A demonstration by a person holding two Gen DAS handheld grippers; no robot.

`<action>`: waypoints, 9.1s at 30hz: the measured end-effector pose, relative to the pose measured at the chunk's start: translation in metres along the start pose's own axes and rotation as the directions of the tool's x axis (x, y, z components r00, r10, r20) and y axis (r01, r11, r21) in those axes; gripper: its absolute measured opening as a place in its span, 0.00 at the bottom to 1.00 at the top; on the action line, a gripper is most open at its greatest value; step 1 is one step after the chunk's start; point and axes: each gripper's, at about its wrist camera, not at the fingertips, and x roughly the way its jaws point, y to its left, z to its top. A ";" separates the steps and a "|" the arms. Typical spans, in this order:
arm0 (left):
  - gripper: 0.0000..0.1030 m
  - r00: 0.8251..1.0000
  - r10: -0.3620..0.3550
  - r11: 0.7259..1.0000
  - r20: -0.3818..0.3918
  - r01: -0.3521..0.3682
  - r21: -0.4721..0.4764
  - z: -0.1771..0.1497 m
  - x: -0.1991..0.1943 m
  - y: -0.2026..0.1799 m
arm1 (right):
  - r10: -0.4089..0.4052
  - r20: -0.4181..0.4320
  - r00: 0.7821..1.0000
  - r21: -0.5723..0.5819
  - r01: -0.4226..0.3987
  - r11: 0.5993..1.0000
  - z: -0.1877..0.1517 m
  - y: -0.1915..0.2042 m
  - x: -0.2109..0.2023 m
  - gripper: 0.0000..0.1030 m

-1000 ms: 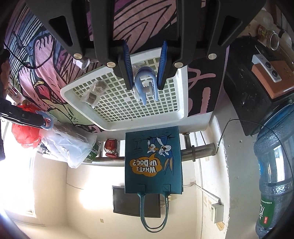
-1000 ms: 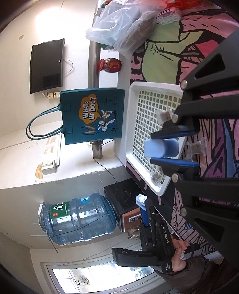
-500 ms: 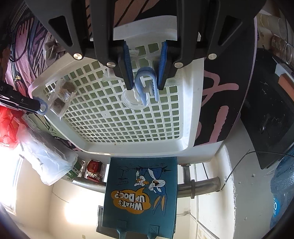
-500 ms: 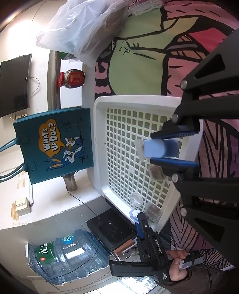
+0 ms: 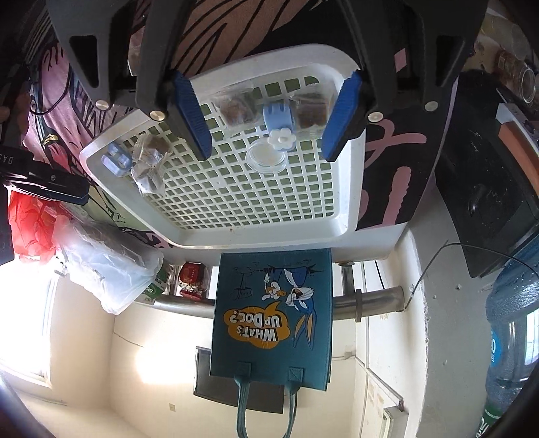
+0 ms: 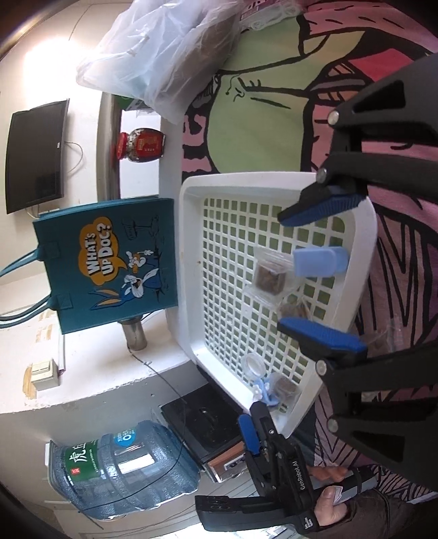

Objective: Organize objects

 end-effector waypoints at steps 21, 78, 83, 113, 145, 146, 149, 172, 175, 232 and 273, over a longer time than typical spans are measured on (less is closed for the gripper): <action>0.71 0.962 -0.152 0.981 -0.226 0.175 0.082 -0.056 -0.010 -0.068 | 0.067 -0.274 0.960 -0.193 -0.122 0.974 -0.052 0.050 0.017 0.57; 0.24 0.976 -0.141 0.981 -0.165 0.160 0.111 -0.066 -0.032 -0.069 | 0.156 -0.175 0.972 -0.095 -0.174 0.980 -0.060 0.055 -0.005 0.33; 0.24 0.976 -0.140 0.981 -0.167 0.159 0.107 -0.066 -0.031 -0.068 | 0.153 -0.173 0.973 -0.106 -0.173 0.979 -0.060 0.057 -0.006 0.33; 0.24 0.973 -0.146 0.982 -0.181 0.165 0.096 -0.065 -0.028 -0.066 | 0.144 -0.167 0.975 -0.133 -0.168 0.977 -0.061 0.062 -0.008 0.33; 0.24 0.973 -0.146 0.982 -0.181 0.165 0.096 -0.065 -0.028 -0.066 | 0.145 -0.167 0.975 -0.134 -0.169 0.976 -0.060 0.062 -0.008 0.33; 0.24 0.973 -0.146 0.982 -0.181 0.165 0.096 -0.065 -0.027 -0.066 | 0.145 -0.167 0.975 -0.136 -0.168 0.976 -0.061 0.063 -0.008 0.33; 0.24 0.973 -0.146 0.982 -0.181 0.165 0.095 -0.065 -0.027 -0.066 | 0.145 -0.167 0.975 -0.137 -0.169 0.976 -0.062 0.065 -0.008 0.33; 0.24 0.973 -0.145 0.982 -0.181 0.164 0.096 -0.065 -0.027 -0.066 | 0.145 -0.166 0.975 -0.137 -0.169 0.976 -0.063 0.066 -0.008 0.33; 0.24 0.973 -0.145 0.982 -0.181 0.164 0.095 -0.065 -0.027 -0.066 | 0.145 -0.166 0.975 -0.137 -0.169 0.976 -0.063 0.066 -0.008 0.33; 0.24 0.987 -0.022 0.999 -0.157 0.027 0.031 0.043 0.060 0.008 | 0.038 -0.124 0.992 -0.065 -0.046 0.997 0.049 -0.002 0.029 0.33; 1.00 0.970 0.055 0.996 -0.237 -0.070 -0.053 -0.057 -0.007 -0.028 | -0.060 -0.108 0.992 -0.080 0.052 0.995 -0.039 0.034 -0.012 0.76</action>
